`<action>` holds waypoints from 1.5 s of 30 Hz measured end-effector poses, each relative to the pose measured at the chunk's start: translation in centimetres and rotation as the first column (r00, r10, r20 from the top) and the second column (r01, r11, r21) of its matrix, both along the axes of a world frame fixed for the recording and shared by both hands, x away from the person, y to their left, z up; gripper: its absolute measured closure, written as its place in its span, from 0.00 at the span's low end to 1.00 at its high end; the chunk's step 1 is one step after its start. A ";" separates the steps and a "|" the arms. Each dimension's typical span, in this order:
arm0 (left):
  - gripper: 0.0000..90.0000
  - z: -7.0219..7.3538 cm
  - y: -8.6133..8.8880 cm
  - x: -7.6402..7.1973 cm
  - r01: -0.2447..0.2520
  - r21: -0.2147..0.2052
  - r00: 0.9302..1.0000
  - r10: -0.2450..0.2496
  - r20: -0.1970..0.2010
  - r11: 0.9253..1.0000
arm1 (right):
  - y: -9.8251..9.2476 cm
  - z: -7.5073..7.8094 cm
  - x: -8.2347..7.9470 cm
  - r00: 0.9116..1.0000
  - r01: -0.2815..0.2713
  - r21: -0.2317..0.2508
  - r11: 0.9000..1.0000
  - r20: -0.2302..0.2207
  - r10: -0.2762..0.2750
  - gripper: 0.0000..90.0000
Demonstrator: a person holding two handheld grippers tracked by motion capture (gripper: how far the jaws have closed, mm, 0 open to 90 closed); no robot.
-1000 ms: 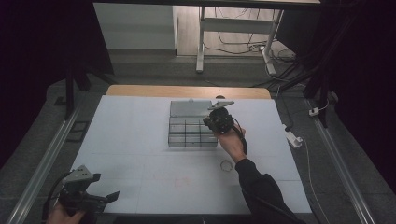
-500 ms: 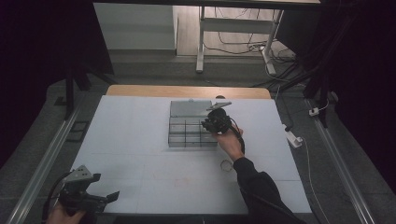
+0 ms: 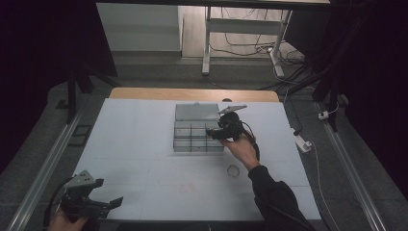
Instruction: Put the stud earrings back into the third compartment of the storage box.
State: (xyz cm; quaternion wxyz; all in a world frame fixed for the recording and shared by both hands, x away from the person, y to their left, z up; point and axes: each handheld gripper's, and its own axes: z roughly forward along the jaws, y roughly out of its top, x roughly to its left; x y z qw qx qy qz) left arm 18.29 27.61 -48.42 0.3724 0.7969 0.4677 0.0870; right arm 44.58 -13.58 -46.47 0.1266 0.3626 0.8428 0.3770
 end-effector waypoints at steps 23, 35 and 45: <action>0.00 0.0 0.0 0.0 -0.001 -0.002 1.000 0.001 0.001 1.000 | -5.1 0.1 -5.0 0.999 0.003 -0.009 1.000 -0.046 -0.004 0.02; 0.00 0.0 -0.1 0.1 0.000 0.000 1.000 0.000 0.002 1.000 | -7.8 -0.6 -7.7 0.999 0.020 -0.050 0.999 -0.035 -0.022 0.00; 0.00 0.0 -0.1 0.1 0.000 -0.001 1.000 0.000 0.000 1.000 | -10.3 -2.0 -8.6 0.995 0.083 -0.093 0.992 -0.048 -0.088 0.00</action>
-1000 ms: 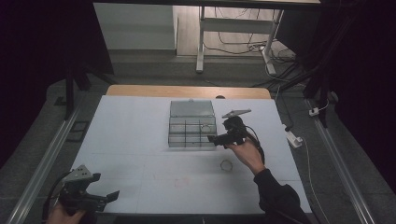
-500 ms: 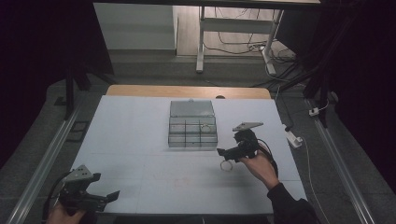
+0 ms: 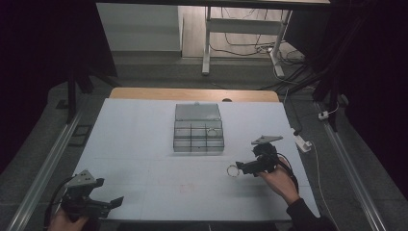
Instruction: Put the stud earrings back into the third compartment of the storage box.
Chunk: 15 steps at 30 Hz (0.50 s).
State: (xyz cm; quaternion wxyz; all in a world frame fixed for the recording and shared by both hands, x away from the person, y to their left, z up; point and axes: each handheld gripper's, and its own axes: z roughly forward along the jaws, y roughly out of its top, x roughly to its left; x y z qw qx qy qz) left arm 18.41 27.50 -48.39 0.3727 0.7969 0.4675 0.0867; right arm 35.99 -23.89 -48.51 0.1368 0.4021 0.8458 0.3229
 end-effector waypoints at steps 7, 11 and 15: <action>0.00 0.0 0.0 0.0 0.002 -0.002 1.000 -0.002 -0.001 1.000 | 0.2 -1.4 0.5 1.000 0.004 -0.038 0.999 -0.026 -0.005 0.00; 0.00 0.0 0.0 0.0 0.002 -0.002 1.000 -0.002 -0.001 1.000 | 0.4 -2.2 0.8 0.999 0.009 -0.078 0.997 -0.033 -0.012 0.00; 0.00 0.0 0.0 0.1 0.004 -0.001 1.000 -0.004 -0.003 1.000 | 0.5 -2.9 1.1 0.999 0.010 -0.095 0.995 -0.051 -0.015 0.00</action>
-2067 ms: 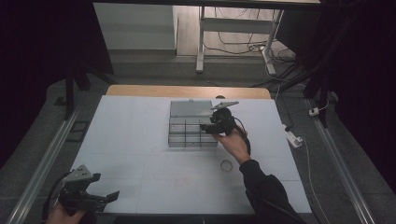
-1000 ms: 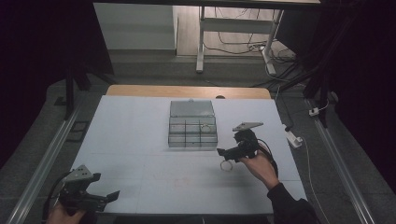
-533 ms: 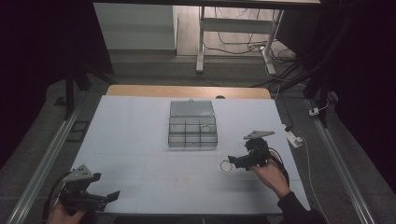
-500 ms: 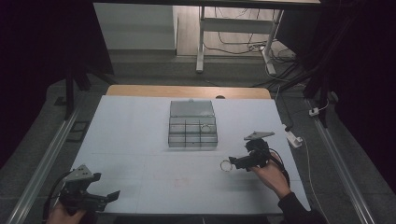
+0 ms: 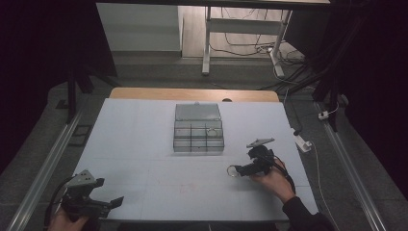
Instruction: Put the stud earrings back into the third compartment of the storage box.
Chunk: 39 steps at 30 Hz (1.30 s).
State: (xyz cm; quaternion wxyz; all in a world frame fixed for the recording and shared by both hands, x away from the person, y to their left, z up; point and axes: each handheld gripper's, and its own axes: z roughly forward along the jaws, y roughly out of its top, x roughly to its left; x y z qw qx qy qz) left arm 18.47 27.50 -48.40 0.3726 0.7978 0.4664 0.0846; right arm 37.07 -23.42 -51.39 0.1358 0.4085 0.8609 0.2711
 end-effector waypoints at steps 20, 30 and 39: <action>0.00 0.0 -0.1 0.0 -0.001 0.006 1.000 0.001 -0.003 1.000 | 1.4 0.7 -0.7 0.988 -0.154 -0.065 0.986 -0.023 0.153 0.89; 0.00 0.0 -0.1 0.1 0.000 0.004 1.000 0.000 -0.006 1.000 | 1.5 0.8 -0.7 0.990 -0.137 -0.047 0.989 -0.048 0.135 0.97; 0.00 0.0 -0.1 0.1 0.003 0.004 1.000 -0.003 -0.005 1.000 | 0.9 1.6 -0.5 0.995 -0.093 0.009 0.996 -0.040 0.093 0.97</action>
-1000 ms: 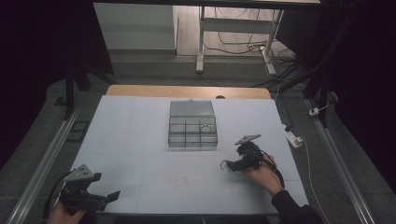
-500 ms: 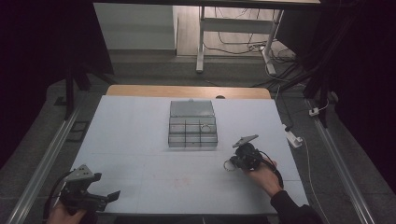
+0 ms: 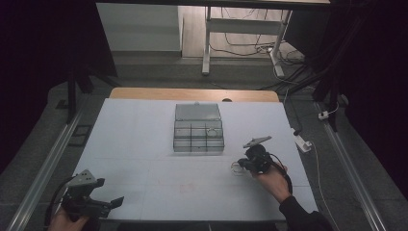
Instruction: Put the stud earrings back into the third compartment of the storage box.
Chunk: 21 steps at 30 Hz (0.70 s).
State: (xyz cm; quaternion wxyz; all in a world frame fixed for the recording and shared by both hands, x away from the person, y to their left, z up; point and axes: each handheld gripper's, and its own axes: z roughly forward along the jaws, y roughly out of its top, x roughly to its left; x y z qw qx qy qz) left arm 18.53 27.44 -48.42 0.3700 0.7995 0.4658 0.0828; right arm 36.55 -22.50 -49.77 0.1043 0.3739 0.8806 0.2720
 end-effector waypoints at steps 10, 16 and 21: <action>0.00 0.0 0.0 0.0 0.002 -0.003 1.000 -0.002 -0.002 1.000 | -0.6 1.5 -0.1 0.999 0.016 0.088 0.996 0.028 -0.019 0.97; 0.00 0.0 0.0 0.0 0.003 -0.003 1.000 -0.003 -0.002 1.000 | -0.7 2.3 -0.1 0.999 0.017 0.140 0.990 0.045 -0.024 0.97; 0.00 0.0 0.0 0.1 0.004 -0.002 1.000 -0.004 -0.004 1.000 | -0.7 3.2 0.0 0.997 0.018 0.174 0.985 0.065 -0.030 0.97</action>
